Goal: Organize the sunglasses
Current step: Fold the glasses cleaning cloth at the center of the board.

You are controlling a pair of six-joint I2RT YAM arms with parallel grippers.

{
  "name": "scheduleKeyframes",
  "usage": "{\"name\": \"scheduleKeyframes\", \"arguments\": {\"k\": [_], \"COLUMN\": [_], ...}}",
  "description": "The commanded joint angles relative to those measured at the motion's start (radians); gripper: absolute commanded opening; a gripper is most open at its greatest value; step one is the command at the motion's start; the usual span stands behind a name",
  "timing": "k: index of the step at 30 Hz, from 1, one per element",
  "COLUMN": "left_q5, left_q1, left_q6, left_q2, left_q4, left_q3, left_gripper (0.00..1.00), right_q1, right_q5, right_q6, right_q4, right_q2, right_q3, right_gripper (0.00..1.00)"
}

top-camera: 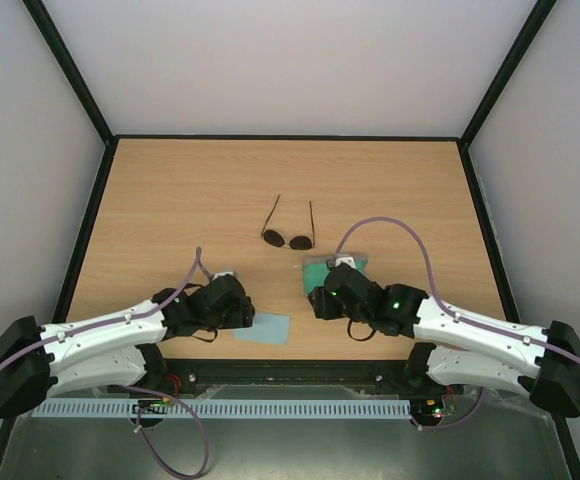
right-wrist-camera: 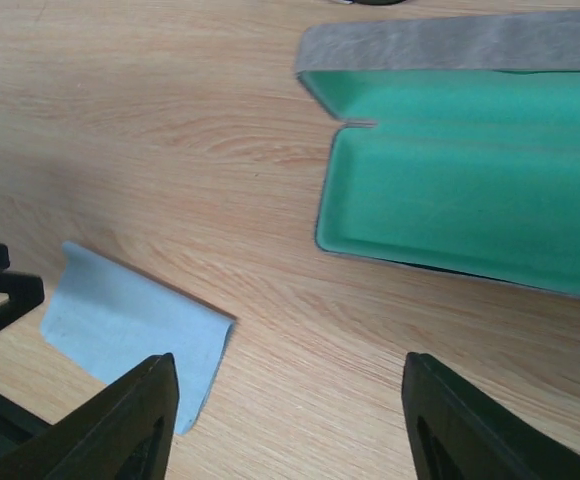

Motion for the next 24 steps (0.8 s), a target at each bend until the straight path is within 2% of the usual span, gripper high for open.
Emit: {"name": "scheduleKeyframes", "arguments": {"k": [1, 4, 5, 7, 12, 16, 20, 24], "left_q5": [0.048, 0.061, 0.067, 0.077, 0.094, 0.141, 0.180, 0.250], "left_q1": [0.011, 0.011, 0.011, 0.011, 0.011, 0.019, 0.038, 0.144], "left_q6": [0.010, 0.005, 0.003, 0.001, -0.012, -0.015, 0.008, 0.059], "left_q2": [0.024, 0.002, -0.012, -0.052, -0.131, -0.134, -0.088, -0.019], "left_q4": [-0.024, -0.044, -0.048, -0.058, -0.107, -0.104, -0.140, -0.215], "left_q3": [0.020, 0.027, 0.025, 0.025, 0.038, 0.041, 0.101, 0.187], "left_gripper": [0.85, 0.90, 0.98, 0.99, 0.99, 0.99, 0.99, 0.99], "right_q1": [-0.014, -0.014, -0.014, -0.013, -0.013, -0.014, -0.014, -0.016], "right_q5": [0.041, 0.005, -0.007, -0.025, -0.040, -0.028, -0.031, -0.050], "right_q6": [0.043, 0.085, 0.106, 0.133, 0.177, 0.195, 0.187, 0.148], "right_q4": [-0.130, -0.115, -0.104, -0.098, -0.165, -0.186, -0.225, -0.306], "right_q2": [-0.055, -0.095, -0.112, -0.149, -0.230, -0.245, -0.164, -0.039], "right_q3": [-0.035, -0.106, -0.131, -0.166, -0.163, -0.136, -0.033, 0.130], "right_gripper": [0.65, 0.76, 0.83, 1.00, 0.99, 0.99, 0.99, 0.99]}}
